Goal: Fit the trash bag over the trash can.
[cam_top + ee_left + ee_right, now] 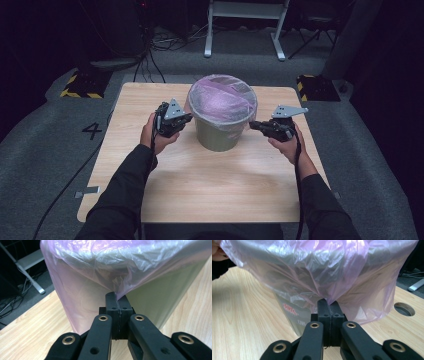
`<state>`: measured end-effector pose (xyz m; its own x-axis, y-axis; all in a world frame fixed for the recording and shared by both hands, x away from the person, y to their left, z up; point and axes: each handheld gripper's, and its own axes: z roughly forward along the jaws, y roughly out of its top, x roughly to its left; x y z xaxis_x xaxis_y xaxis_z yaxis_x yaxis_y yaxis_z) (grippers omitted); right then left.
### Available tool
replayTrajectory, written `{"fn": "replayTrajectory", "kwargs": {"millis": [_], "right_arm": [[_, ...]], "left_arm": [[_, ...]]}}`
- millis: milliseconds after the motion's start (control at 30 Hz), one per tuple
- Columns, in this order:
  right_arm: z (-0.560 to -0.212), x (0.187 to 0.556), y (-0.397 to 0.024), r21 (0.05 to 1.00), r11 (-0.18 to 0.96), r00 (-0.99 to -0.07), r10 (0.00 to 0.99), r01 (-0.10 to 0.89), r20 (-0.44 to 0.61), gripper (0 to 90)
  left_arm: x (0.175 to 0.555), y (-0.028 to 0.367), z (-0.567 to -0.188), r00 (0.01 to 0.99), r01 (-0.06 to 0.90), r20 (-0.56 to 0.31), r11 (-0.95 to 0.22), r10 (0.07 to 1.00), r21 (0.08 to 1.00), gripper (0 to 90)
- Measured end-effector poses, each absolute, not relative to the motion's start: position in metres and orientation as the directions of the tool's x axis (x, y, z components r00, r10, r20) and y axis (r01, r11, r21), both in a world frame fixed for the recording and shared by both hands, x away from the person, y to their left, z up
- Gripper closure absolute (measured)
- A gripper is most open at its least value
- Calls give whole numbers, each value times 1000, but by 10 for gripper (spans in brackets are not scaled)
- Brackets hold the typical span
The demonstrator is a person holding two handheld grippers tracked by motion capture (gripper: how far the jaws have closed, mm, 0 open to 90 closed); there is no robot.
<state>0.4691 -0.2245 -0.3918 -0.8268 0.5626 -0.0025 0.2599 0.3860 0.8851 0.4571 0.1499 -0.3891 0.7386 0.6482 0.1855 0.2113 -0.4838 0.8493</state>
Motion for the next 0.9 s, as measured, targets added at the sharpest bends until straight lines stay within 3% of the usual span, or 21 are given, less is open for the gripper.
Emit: {"fn": "replayTrajectory", "kwargs": {"millis": [433,900], "right_arm": [[-404,463,-228,859,446,-856,516,251,-18,900],[-417,473,-227,803,504,-834,552,319,-16,900]], "left_arm": [[443,159,-406,780,182,174,-484,601,856,900],[453,155,-439,782,243,205,-590,589,770,900]]}}
